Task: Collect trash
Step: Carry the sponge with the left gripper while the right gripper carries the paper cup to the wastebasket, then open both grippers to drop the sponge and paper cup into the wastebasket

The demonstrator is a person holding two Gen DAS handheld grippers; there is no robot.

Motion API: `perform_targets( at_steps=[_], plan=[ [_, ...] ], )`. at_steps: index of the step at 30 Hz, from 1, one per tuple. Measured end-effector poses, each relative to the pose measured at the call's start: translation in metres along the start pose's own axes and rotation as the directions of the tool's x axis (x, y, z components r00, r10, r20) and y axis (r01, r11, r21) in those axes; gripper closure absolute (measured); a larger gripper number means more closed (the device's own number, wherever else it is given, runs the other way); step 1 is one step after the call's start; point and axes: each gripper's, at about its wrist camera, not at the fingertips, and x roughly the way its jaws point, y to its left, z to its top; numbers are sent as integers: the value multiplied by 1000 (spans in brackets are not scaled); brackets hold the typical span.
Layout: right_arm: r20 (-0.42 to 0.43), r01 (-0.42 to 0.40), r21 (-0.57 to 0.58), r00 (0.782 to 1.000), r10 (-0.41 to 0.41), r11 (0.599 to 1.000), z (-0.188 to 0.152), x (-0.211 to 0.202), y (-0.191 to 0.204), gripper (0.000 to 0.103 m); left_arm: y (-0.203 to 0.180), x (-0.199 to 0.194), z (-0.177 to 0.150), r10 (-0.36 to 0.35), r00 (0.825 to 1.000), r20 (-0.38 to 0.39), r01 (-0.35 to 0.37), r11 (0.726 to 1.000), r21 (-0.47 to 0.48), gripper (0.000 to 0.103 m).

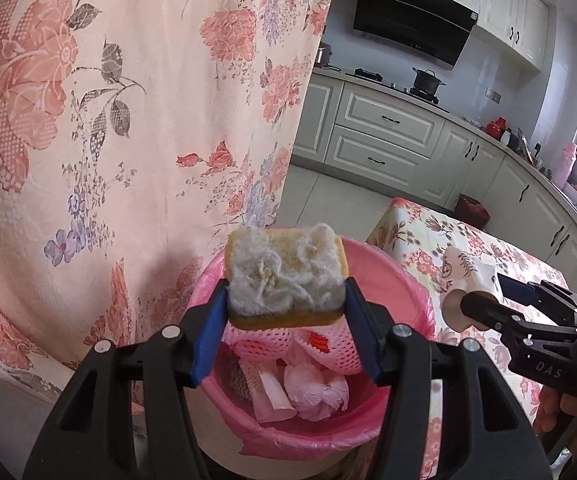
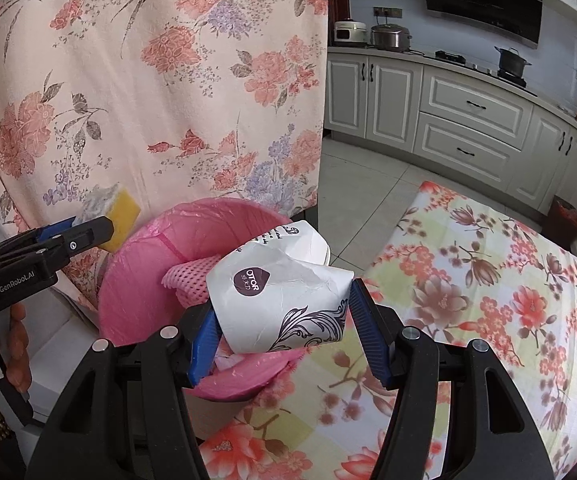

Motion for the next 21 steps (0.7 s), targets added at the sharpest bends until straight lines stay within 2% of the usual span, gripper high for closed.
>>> perform_targets(
  at_steps=[14,21],
  plan=[
    [-65,-26,-44,998,23,999,22,49,24,45,14,22,4,18,999,-52,-19,1000,-21,47],
    [-76,-32,-54,997,28,998,27,59,29,44,19,27,2,26,997,-79,-29,999,-31,44]
  ],
)
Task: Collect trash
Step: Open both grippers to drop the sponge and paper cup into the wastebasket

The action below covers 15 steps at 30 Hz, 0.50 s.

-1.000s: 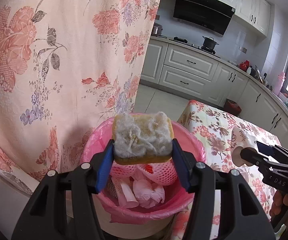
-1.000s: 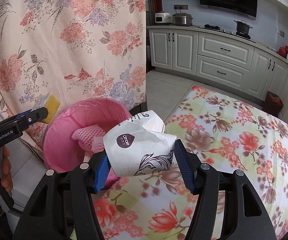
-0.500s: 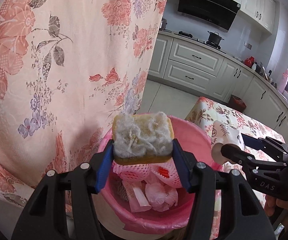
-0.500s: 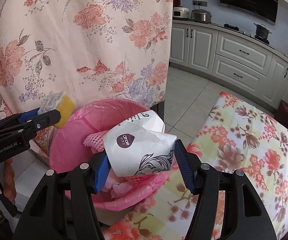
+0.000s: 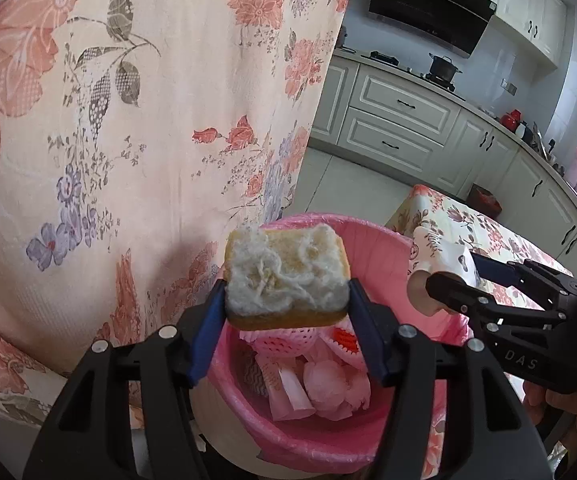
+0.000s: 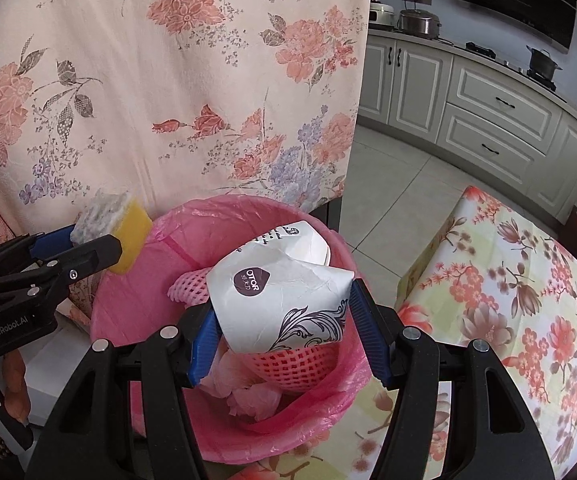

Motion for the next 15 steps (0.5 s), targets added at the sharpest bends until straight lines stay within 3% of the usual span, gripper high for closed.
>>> perform_targets(
  at_steps=[10,12,15],
  plan=[
    [-13,-15,6,1000,15,1000,0,8,3,43,0,3,-1,-3,1000,-18,3,1000,-5,41],
    [-10,-18,7,1000,18,1000,1,8,3,36,0,3,-1,-3,1000,-20,3,1000,-5,39],
    [-3,-18,10,1000,18,1000,1,5,3,35,1,3,0,-1,1000,-23,0,1000,-11,35]
  ],
)
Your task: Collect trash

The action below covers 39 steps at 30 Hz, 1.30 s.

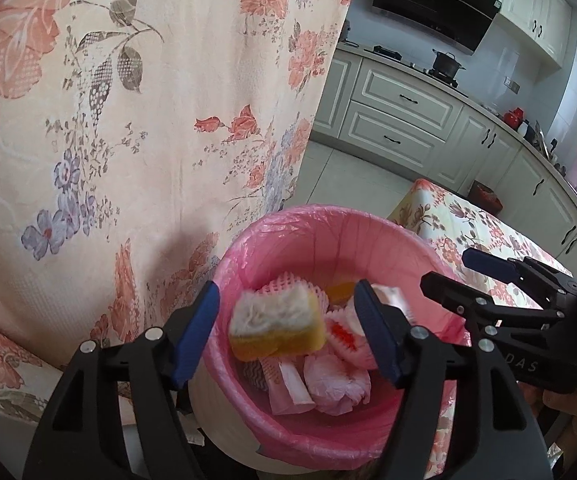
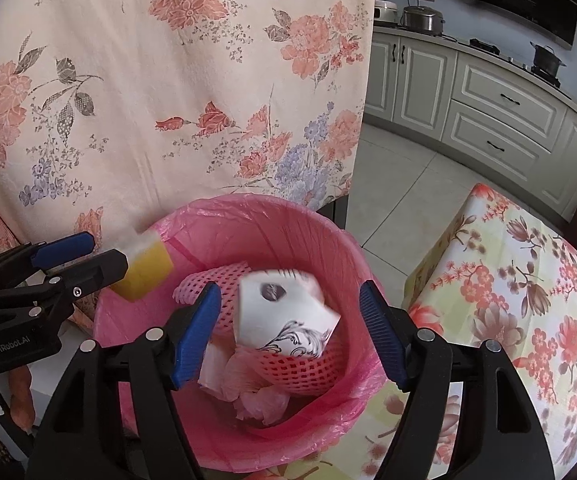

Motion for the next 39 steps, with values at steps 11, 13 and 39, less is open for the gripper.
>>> perform_targets(
  at_steps=[11,13,39],
  plan=[
    [48,-3,14,999,2,1000,-12,-29,0,32,-1,-25,-17,10,1000,6,-10,1000,-6,22],
    [56,-5,19,998,4,1000,-16,-36,2,32,-1,-31,-22,20,1000,4,-20,1000,-4,17],
    [118,20,40,993,-25,999,-68,-91,2,26,-17,-58,-58,54,998,-15,-53,996,68,5]
  ],
)
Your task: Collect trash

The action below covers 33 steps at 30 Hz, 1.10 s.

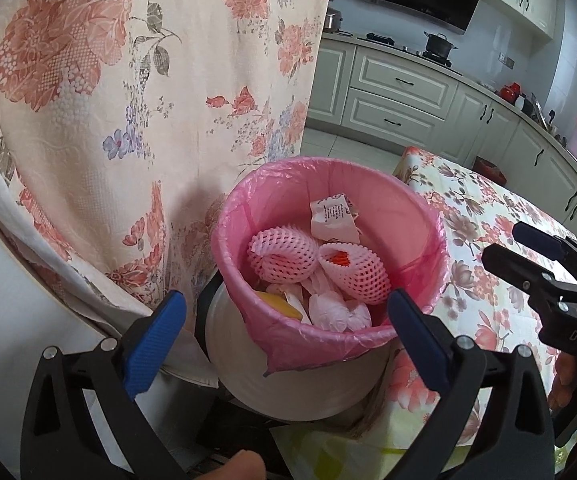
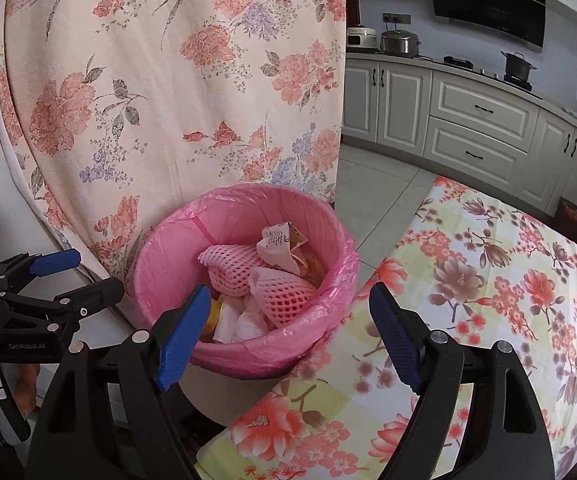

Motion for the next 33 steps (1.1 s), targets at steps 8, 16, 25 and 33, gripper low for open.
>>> perform_targets(
  at_steps=[8,16,25,33],
  plan=[
    [7,0,-6,1000,0,1000,3,-3,1,25,-3,-6,-1,-4,1000,10,4,1000,2,5],
    [9,2,-7,1000,-2,1000,4,-3,2,25,-5,-8,-2,-5,1000,13,5,1000,2,5],
    [9,1,-8,1000,-1,1000,4,-3,1,25,-5,-7,-1,-7,1000,12,7,1000,2,5],
    [5,4,-4,1000,-4,1000,2,-2,0,25,-4,-6,-1,-8,1000,11,8,1000,2,5]
  ],
)
